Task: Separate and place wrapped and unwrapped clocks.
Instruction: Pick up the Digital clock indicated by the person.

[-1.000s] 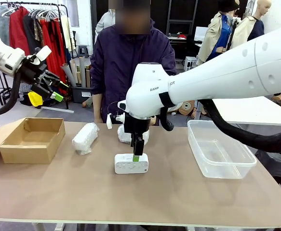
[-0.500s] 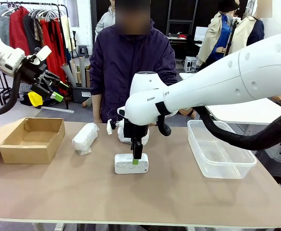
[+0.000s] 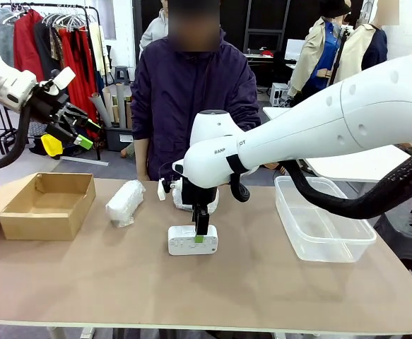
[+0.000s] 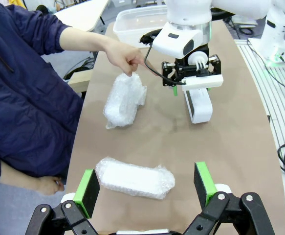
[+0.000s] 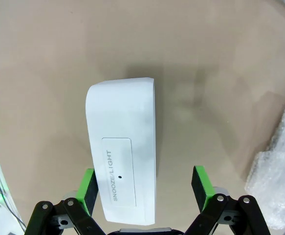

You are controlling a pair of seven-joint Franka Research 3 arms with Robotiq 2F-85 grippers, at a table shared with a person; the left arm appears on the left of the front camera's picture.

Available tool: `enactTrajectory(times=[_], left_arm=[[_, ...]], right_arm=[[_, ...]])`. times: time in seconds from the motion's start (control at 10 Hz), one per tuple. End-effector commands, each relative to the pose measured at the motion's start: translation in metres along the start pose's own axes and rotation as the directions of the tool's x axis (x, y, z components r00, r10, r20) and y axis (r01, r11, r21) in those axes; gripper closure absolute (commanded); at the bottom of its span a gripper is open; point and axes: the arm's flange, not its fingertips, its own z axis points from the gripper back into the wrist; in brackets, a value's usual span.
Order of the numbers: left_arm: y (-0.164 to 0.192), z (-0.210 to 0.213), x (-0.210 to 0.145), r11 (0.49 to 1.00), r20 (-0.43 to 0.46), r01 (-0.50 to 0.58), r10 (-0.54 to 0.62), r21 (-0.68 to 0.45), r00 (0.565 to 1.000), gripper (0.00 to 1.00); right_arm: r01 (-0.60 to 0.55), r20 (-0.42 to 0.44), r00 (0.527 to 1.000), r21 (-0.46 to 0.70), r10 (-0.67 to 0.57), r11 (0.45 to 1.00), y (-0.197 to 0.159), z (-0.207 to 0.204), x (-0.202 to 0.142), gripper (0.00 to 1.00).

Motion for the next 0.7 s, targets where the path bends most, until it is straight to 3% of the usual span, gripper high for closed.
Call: enactTrajectory(times=[0.0,0.5,0.6], left_arm=[[0.0004,0.0008,0.0003,1.000,0.000,0.001,-0.001,0.003,1.000,0.00],[0.0004,0.0008,0.0003,1.000,0.000,0.001,-0.001,0.003,1.000,0.00],[0.0004,0.0008,0.0003,1.000,0.000,0.001,-0.001,0.003,1.000,0.00]], right_arm=[[0.006,-0.003,1.000,-0.022,-0.006,1.000,-0.0063,-0.0014,0.0047,0.00],[-0.051,0.003,0.999,-0.010,0.051,0.999,0.0002,-0.0093,0.0080,0.00],[-0.062,0.007,0.998,0.000,0.062,0.998,0.0007,-0.0091,0.0079,0.20]])
